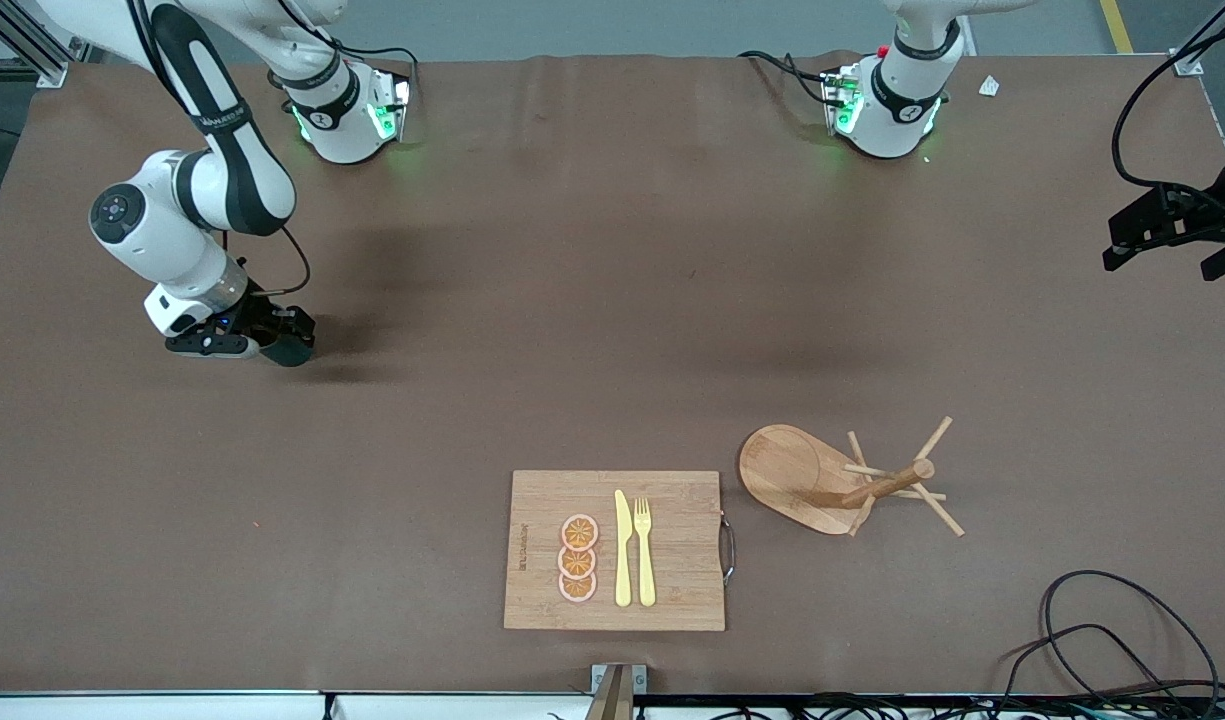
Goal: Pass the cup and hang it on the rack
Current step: 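Close the right gripper on the teal mug's rim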
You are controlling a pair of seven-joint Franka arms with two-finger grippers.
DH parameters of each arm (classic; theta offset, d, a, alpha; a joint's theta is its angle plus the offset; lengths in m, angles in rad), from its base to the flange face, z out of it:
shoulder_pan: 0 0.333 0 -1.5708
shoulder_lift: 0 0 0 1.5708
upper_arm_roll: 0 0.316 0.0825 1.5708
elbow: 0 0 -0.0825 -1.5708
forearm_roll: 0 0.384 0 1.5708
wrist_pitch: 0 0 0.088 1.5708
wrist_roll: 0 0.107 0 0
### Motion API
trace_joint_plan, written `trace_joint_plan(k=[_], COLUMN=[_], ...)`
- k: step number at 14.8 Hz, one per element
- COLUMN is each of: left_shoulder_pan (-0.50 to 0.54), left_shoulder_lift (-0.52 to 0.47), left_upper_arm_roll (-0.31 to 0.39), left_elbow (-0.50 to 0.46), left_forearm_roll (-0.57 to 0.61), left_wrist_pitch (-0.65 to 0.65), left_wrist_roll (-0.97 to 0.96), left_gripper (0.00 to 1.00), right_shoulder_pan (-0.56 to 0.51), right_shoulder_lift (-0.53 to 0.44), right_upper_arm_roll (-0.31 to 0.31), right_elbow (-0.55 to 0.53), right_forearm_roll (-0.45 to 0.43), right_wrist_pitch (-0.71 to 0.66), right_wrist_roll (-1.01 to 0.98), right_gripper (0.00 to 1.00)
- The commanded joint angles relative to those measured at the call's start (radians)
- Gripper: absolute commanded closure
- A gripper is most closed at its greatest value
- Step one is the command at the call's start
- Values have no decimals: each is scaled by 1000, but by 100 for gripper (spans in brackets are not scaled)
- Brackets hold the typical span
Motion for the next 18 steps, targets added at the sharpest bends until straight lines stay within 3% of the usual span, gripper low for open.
trace_joint_plan(k=[1,3,8,11,18], left_shoulder_pan=[2,3,3,8,10], left_shoulder_lift=[9,11,20,20,20], left_upper_arm_roll=[-1,-2,-2,-2,-2], left_elbow=[24,19,16,15,16], left_forearm_roll=[-2,-4,-4,-6,-6], left_wrist_pitch=[-12,-14,-14,-14,-14], left_wrist_roll=[-12,-10,-10,-12,-12], left_gripper=[0,0,0,0,0], right_shoulder_pan=[-24,-26,-23,-18,-17], right_shoulder_lift=[0,2,2,2,-6], right_upper_arm_roll=[8,8,8,8,12], right_elbow=[-16,-16,-16,-16,-13], right_forearm_roll=[19,19,19,19,21], right_wrist_pitch=[23,29,29,28,-4], right_wrist_roll=[-4,-4,-5,-7,37], right_gripper=[34,45,83,96,100])
